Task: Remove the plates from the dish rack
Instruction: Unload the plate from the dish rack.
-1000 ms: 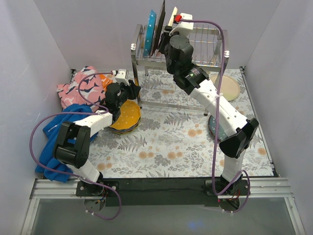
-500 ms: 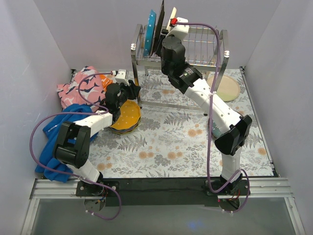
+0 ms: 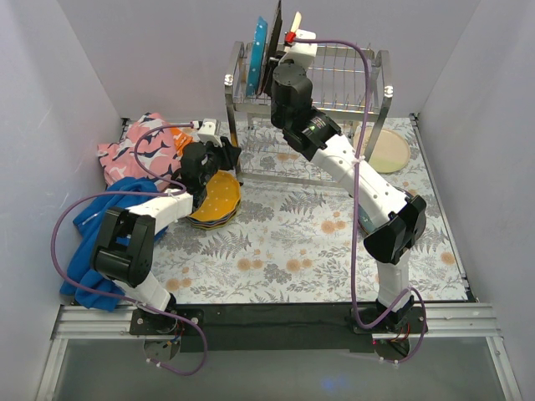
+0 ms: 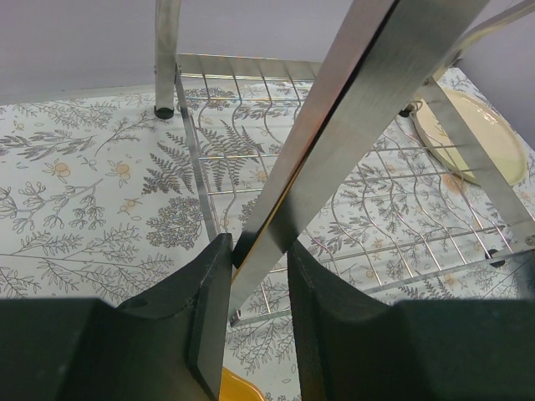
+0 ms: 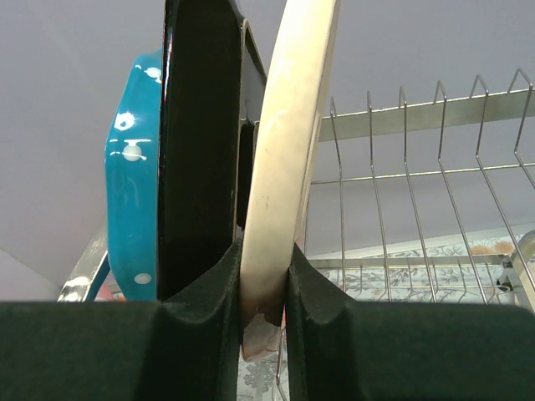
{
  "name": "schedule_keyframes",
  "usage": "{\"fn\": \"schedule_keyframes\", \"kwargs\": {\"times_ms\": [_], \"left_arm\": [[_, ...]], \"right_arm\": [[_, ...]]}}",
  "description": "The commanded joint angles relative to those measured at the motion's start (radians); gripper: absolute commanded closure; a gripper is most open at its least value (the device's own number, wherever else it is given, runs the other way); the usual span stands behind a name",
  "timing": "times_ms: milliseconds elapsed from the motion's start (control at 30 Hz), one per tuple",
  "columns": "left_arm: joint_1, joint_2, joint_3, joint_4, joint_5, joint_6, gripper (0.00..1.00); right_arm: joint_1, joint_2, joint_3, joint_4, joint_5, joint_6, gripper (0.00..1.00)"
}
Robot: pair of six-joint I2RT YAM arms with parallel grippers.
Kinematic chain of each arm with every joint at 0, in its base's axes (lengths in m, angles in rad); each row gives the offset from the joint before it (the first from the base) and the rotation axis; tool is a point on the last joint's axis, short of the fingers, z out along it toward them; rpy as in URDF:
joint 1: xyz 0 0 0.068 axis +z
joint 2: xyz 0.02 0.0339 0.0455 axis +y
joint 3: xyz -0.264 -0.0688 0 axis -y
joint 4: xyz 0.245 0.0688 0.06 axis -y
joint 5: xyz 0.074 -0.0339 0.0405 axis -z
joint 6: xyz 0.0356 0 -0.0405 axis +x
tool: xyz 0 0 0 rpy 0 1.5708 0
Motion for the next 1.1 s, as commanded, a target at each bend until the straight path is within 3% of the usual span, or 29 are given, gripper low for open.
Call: {"fn": "schedule_keyframes", "kwargs": {"times_ms": [0, 300, 1067], "left_arm": [[0.014, -0.015, -0.014, -0.032, -0.088, -0.001, 1.0], [0.015, -0.01, -0.001, -0.056, -0.106, -0.001, 1.0], [0.015, 0.002, 0.014, -0.076, -0.138, 0.008, 1.0]], "right_arm": [[-0.033, -0.081, 0.017, 0.184, -0.029, -0.139, 0.99], [-0.045, -0.093, 0.1, 0.238, -0.075, -0.182, 0.99], [-0.118, -0.15, 0.104, 0.291, -0.183, -0.12, 0.99]]}}
